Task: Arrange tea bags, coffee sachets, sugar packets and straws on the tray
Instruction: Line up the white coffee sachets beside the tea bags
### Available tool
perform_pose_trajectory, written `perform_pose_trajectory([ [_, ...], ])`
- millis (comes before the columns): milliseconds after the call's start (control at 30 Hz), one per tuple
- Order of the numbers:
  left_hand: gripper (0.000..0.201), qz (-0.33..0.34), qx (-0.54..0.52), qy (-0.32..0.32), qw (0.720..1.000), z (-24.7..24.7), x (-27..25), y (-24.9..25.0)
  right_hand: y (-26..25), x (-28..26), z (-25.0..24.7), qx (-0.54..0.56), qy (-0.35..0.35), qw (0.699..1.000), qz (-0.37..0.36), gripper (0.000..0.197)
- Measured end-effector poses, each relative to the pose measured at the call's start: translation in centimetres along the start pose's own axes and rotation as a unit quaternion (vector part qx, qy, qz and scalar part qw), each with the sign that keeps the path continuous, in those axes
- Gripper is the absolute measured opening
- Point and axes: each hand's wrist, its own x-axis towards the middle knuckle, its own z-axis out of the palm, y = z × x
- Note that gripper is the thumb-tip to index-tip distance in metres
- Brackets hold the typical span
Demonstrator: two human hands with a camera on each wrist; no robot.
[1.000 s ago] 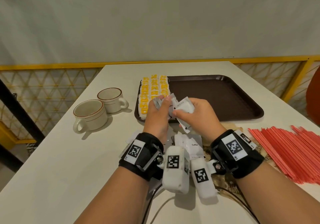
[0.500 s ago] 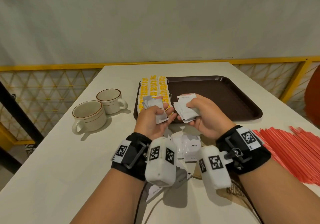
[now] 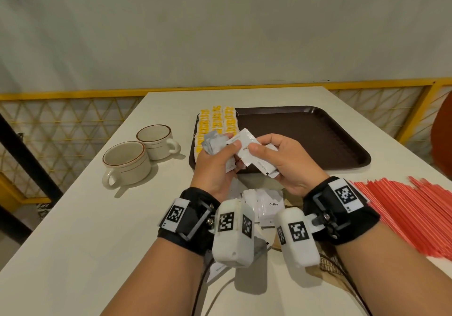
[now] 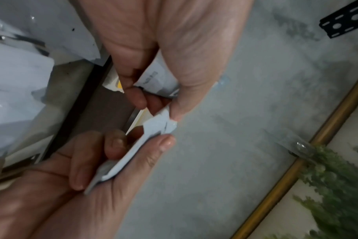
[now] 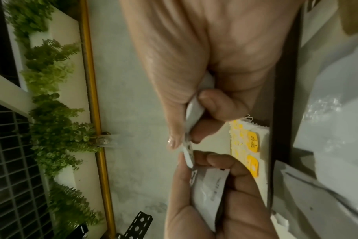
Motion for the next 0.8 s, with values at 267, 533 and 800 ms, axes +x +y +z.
perform_pose_trajectory([
  [267, 0.016, -0.179, -0.137, -0.037, 0.974, -0.9, 0.1, 1.0, 0.1, 0.1, -0.2, -0.083, -0.03, 0.992, -0.086, 0.038],
  [533, 0.017, -0.036, 0.032, 0.007, 0.999, -0.4, 0.5, 0.2, 0.5, 0.7, -0.7, -0.127, 0.123, 0.976, -0.13, 0.007],
  [800, 0.058, 0.037, 0.124, 0.001, 0.992, 0.8, 0.2, -1.0, 0.5, 0.2, 0.1, -0.265, 0.053, 0.95, -0.158, 0.016],
])
